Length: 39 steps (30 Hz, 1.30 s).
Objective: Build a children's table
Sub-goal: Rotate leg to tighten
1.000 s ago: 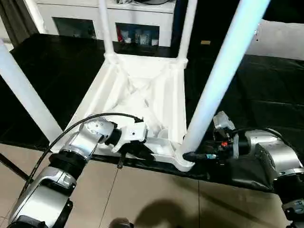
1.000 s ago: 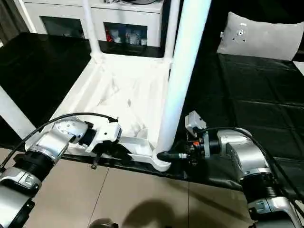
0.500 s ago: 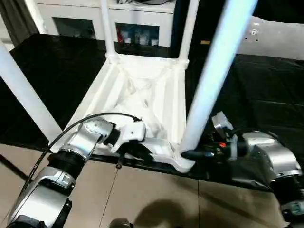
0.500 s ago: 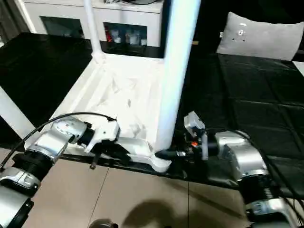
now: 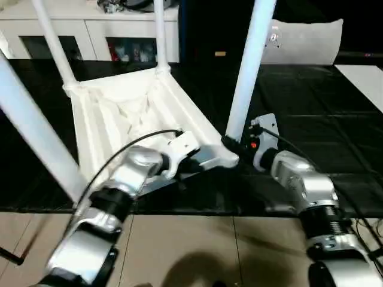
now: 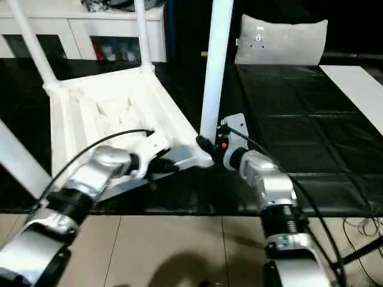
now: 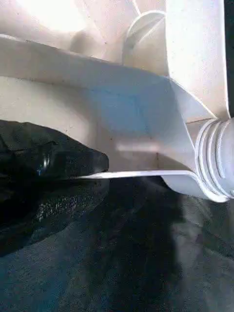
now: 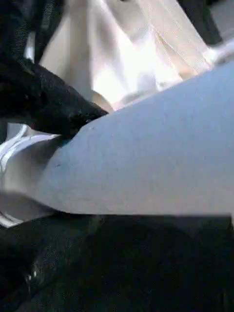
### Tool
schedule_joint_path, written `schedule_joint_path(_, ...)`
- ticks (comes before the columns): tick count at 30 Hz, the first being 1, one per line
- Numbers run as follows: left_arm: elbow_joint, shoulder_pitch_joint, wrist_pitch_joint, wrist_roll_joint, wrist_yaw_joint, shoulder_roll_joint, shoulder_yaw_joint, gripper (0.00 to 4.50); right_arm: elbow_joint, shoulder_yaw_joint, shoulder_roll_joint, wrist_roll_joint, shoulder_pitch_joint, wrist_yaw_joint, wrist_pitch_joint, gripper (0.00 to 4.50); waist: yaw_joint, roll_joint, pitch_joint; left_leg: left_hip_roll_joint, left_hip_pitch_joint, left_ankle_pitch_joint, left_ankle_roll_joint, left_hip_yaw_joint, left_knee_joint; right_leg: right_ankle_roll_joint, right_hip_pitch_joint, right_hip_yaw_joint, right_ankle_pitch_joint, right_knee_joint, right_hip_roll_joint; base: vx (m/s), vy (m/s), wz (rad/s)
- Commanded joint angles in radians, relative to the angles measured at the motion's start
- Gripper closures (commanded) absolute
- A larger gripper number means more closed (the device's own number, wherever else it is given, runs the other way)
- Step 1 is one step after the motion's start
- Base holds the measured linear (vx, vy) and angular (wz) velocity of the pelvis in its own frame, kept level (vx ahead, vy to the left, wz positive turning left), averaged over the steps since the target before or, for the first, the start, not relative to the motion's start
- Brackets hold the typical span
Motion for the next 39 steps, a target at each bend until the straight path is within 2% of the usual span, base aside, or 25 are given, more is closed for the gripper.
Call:
schedule_joint_path(1, -0.05, -0.044, -0.021, -0.017, -0.005, -0.032, -0.003, 4.5, -0.01, 0.021, 0.032, 0.011, 0.002, 0.0, -0.002, 1.56, 0.006, 0.009, -0.084, 0.076, 0.006, -0.232, 0.098, -0.039, -0.071, 0.126, 0.074, 0.078, -0.389, -0.058, -0.097, 0.0, 0.0, 0.0)
schedule_joint_path(2, -0.05, -0.045, -0.034, -0.01, -0.003, -0.02, -0.005, 4.5, -0.038, 0.017, 0.026, 0.017, 0.021, 0.019, -0.02, 1.43, 0.006, 0.006, -0.083, 0.067, 0.013, -0.222, 0.088, -0.033, -0.069, 0.074, 0.062, 0.092, -0.34, -0.052, -0.11, 0.0, 0.0, 0.0)
schedule_joint_path(3, -0.05, -0.045, -0.034, -0.01, -0.003, -0.02, -0.005, 4.5, -0.038, 0.017, 0.026, 0.017, 0.021, 0.019, -0.02, 1.35, 0.005, -0.004, -0.081, 0.044, 0.009, -0.208, 0.079, -0.023, -0.064, 0.061, 0.061, 0.092, -0.346, -0.056, -0.111, 0.0, 0.0, 0.0)
schedule_joint_path(4, -0.05, -0.043, -0.045, -0.006, -0.008, -0.005, -0.011, 4.5, -0.064, 0.021, 0.015, 0.026, 0.04, 0.052, -0.032, 1.35, 0.019, -0.021, -0.075, -0.015, -0.001, -0.158, 0.075, 0.003, -0.052, 0.072, 0.063, 0.086, -0.437, -0.068, -0.099, 0.0, 0.0, 0.0)
schedule_joint_path(5, -0.05, -0.043, -0.045, -0.006, -0.008, -0.005, -0.011, 4.5, -0.064, 0.021, 0.015, 0.026, 0.04, 0.052, -0.032, 1.23, 0.019, -0.021, -0.075, -0.015, -0.001, -0.158, 0.075, 0.003, -0.052, 0.072, 0.063, 0.086, -0.437, -0.068, -0.099, 0.0, 0.0, 0.0)
schedule_joint_path(6, -0.046, -0.037, -0.065, 0.0, -0.031, 0.018, -0.022, 4.5, -0.094, 0.035, -0.015, 0.042, 0.065, 0.117, -0.042, 1.11, 0.03, -0.011, -0.085, -0.005, -0.008, -0.1, 0.104, -0.004, -0.059, 0.087, 0.072, 0.087, -0.414, -0.059, -0.096, 0.0, 0.0, 0.0)
schedule_joint_path(8, -0.045, -0.028, -0.088, 0.004, -0.065, 0.043, -0.033, 4.5, -0.117, 0.048, -0.061, 0.054, 0.086, 0.196, -0.048, 0.94, 0.038, -0.007, -0.089, 0.022, -0.003, -0.064, 0.123, -0.013, -0.058, 0.066, 0.064, 0.094, -0.327, -0.046, -0.095, 0.0, 0.0, 0.0)
schedule_joint_path(9, -0.047, -0.024, -0.094, 0.006, -0.078, 0.052, -0.037, 4.5, -0.123, 0.052, -0.077, 0.054, 0.091, 0.221, -0.048, 0.89, 0.044, -0.007, -0.094, 0.026, -0.006, -0.044, 0.132, -0.015, -0.056, 0.045, 0.064, 0.099, -0.267, -0.031, -0.098, 0.0, 0.0, 0.0)
schedule_joint_path(10, -0.048, -0.023, -0.096, 0.007, -0.084, 0.056, -0.039, 4.5, -0.125, 0.053, -0.084, 0.055, 0.093, 0.231, -0.048, 0.82, 0.046, -0.008, -0.095, 0.026, -0.006, -0.036, 0.135, -0.016, -0.056, 0.034, 0.063, 0.101, -0.247, -0.027, -0.1, 0.0, 0.0, 0.0)
schedule_joint_path(11, -0.047, -0.017, -0.111, 0.013, -0.109, 0.075, -0.048, 4.5, -0.132, 0.06, -0.117, 0.053, 0.101, 0.277, -0.054, 0.56, 0.05, -0.006, -0.093, 0.026, -0.008, -0.033, 0.137, -0.013, -0.055, 0.015, 0.061, 0.102, -0.237, -0.024, -0.101, 0.0, 0.0, 0.0)
schedule_joint_path(12, -0.045, -0.015, -0.118, 0.016, -0.12, 0.084, -0.053, 4.5, -0.134, 0.064, -0.134, 0.051, 0.104, 0.299, -0.057, 0.56, 0.056, -0.007, -0.09, 0.021, -0.008, -0.046, 0.136, -0.009, -0.054, 0.016, 0.06, 0.102, -0.257, -0.028, -0.099, 0.0, 0.0, 0.0)
schedule_joint_path(15, -0.03, -0.012, -0.154, 0.023, -0.161, 0.119, -0.065, 4.5, -0.139, 0.075, -0.206, 0.046, 0.111, 0.382, -0.056, 0.36, 0.067, -0.01, -0.085, 0.019, -0.003, -0.086, 0.12, -0.004, -0.056, 0.04, 0.058, 0.097, -0.343, -0.041, -0.097, 0.0, 0.0, 0.0)
schedule_joint_path(18, -0.017, -0.012, -0.211, 0.026, -0.186, 0.143, -0.075, 4.5, -0.14, 0.087, -0.249, 0.049, 0.113, 0.45, -0.058, 0.36, 0.068, -0.01, -0.082, 0.019, -0.001, -0.116, 0.107, -0.004, -0.056, 0.064, 0.057, 0.094, -0.387, -0.05, -0.094, 0.0, 0.0, 0.0)
schedule_joint_path(19, -0.005, -0.014, -0.247, 0.026, -0.23, 0.166, -0.088, 4.5, -0.121, 0.1, -0.29, 0.052, 0.101, 0.525, -0.078, 0.36, 0.068, -0.015, -0.082, 0.014, -0.002, -0.128, 0.103, -0.002, -0.055, 0.08, 0.057, 0.089, -0.408, -0.053, -0.092, 0.0, 0.0, 0.0)
schedule_joint_path(24, -0.01, -0.008, -0.305, 0.011, -0.347, 0.202, -0.116, 4.5, -0.098, 0.121, -0.339, 0.06, 0.082, 0.637, -0.108, 0.36, 0.073, -0.016, -0.082, 0.01, -0.003, -0.134, 0.105, 0.0, -0.053, 0.105, 0.056, 0.087, -0.423, -0.055, -0.088, 0.0, 0.0, 0.0)
schedule_joint_path(27, -0.019, -0.001, -0.345, 0.012, -0.423, 0.228, -0.143, 4.5, -0.099, 0.149, -0.368, 0.066, 0.079, 0.721, -0.117, 0.36, 0.082, -0.014, -0.085, 0.016, -0.003, -0.115, 0.113, -0.002, -0.053, 0.095, 0.054, 0.09, -0.393, -0.048, -0.088, 0.0, 0.0, 0.0)
schedule_joint_path(29, -0.032, 0.009, -0.382, -0.006, -0.491, 0.241, -0.157, 4.5, -0.071, 0.172, -0.378, 0.058, 0.076, 0.775, -0.14, 0.62, 0.092, -0.012, -0.088, 0.021, -0.001, -0.106, 0.114, -0.002, -0.053, 0.075, 0.052, 0.093, -0.376, -0.043, -0.091, 0.0, 0.0, 0.0)
schedule_joint_path(33, -0.041, 0.013, -0.405, -0.019, -0.533, 0.244, -0.163, 4.5, -0.065, 0.184, -0.375, 0.066, 0.074, 0.812, -0.139, 0.82, 0.112, -0.01, -0.088, 0.032, 0.004, -0.091, 0.113, -0.004, -0.055, 0.036, 0.048, 0.099, -0.352, -0.036, -0.097, 0.0, 0.0, 0.0)
schedule_joint_path(34, -0.041, 0.013, -0.413, -0.021, -0.542, 0.244, -0.164, 4.5, -0.064, 0.186, -0.373, 0.068, 0.074, 0.821, -0.139, 1.05, 0.114, -0.011, -0.088, 0.033, 0.004, -0.091, 0.112, -0.004, -0.055, 0.033, 0.048, 0.1, -0.352, -0.035, -0.098, 0.0, 0.0, 0.0)
schedule_joint_path(36, -0.041, 0.012, -0.419, -0.02, -0.555, 0.245, -0.169, 4.5, -0.074, 0.196, -0.37, 0.077, 0.08, 0.847, -0.132, 1.12, 0.119, -0.012, -0.087, 0.031, 0.003, -0.102, 0.105, -0.003, -0.055, 0.031, 0.05, 0.099, -0.365, -0.037, -0.1, 0.0, 0.0, 0.0)
schedule_joint_path(39, -0.035, 0.009, -0.429, -0.02, -0.566, 0.246, -0.174, 4.5, -0.076, 0.209, -0.362, 0.085, 0.083, 0.871, -0.132, 1.39, 0.117, -0.014, -0.083, 0.023, 0.003, -0.126, 0.091, 0.0, -0.055, 0.057, 0.05, 0.095, -0.42, -0.046, -0.098, 0.0, 0.0, 0.0)
